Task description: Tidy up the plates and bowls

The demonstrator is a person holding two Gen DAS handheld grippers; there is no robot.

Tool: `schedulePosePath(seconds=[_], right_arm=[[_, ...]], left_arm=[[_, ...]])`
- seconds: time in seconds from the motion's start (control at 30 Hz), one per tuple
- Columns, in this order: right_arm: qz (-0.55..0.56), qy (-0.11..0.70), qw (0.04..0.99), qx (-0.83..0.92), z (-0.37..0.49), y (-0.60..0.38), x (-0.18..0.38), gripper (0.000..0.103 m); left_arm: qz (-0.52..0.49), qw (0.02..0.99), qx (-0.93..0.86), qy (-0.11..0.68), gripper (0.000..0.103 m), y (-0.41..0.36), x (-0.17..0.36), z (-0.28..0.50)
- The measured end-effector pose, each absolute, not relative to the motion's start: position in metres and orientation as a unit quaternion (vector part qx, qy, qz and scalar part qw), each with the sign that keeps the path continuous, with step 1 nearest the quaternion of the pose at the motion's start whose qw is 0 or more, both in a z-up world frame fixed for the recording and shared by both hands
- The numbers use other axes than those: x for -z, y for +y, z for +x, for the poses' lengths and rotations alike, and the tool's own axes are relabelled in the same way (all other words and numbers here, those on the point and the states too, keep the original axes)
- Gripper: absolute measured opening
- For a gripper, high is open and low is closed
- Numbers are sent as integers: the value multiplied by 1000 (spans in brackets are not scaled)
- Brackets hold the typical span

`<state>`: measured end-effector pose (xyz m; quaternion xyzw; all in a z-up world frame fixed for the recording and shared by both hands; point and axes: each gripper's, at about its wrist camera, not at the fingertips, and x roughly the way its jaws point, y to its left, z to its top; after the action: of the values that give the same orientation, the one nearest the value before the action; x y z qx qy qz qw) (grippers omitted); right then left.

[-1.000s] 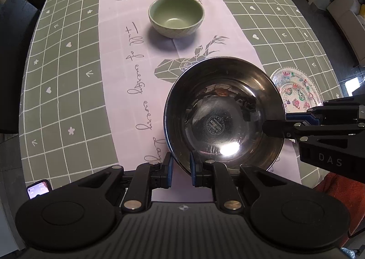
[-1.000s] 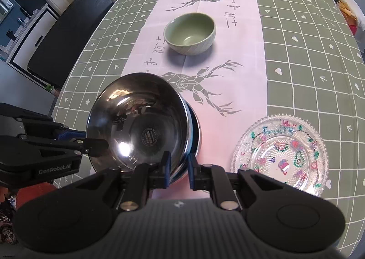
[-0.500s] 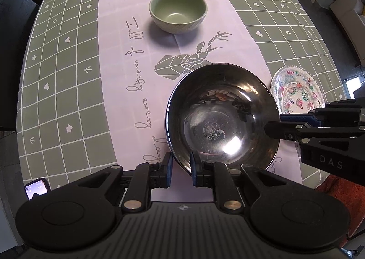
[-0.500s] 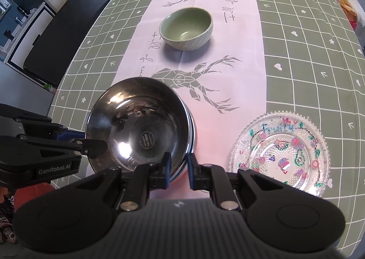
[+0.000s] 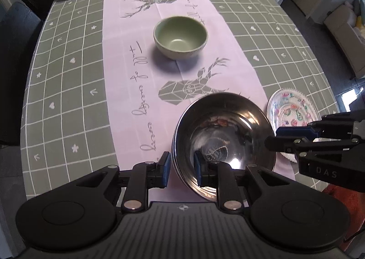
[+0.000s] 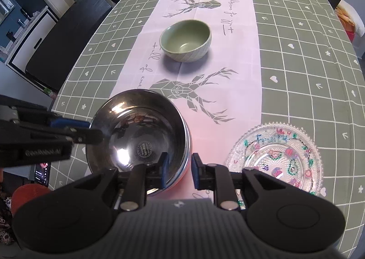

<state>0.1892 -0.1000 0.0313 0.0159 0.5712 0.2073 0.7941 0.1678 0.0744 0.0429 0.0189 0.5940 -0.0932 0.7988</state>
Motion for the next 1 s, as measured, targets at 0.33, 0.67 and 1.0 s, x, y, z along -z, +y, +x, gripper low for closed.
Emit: schedulePosePath(seconds=[0.33,0.67,1.0], right_arm=[[37,572,794,-201,191,-103,-26,6],[40,566,799,-200,190,-103,-38,6],[38,546,811,-205,192,-104,-47,10]], left_arm=[[16,803,96,587,7,78,-38,167],[8,798,97,594,5,83,-35,166],[-2,810,100,579,8,88,-48,172]])
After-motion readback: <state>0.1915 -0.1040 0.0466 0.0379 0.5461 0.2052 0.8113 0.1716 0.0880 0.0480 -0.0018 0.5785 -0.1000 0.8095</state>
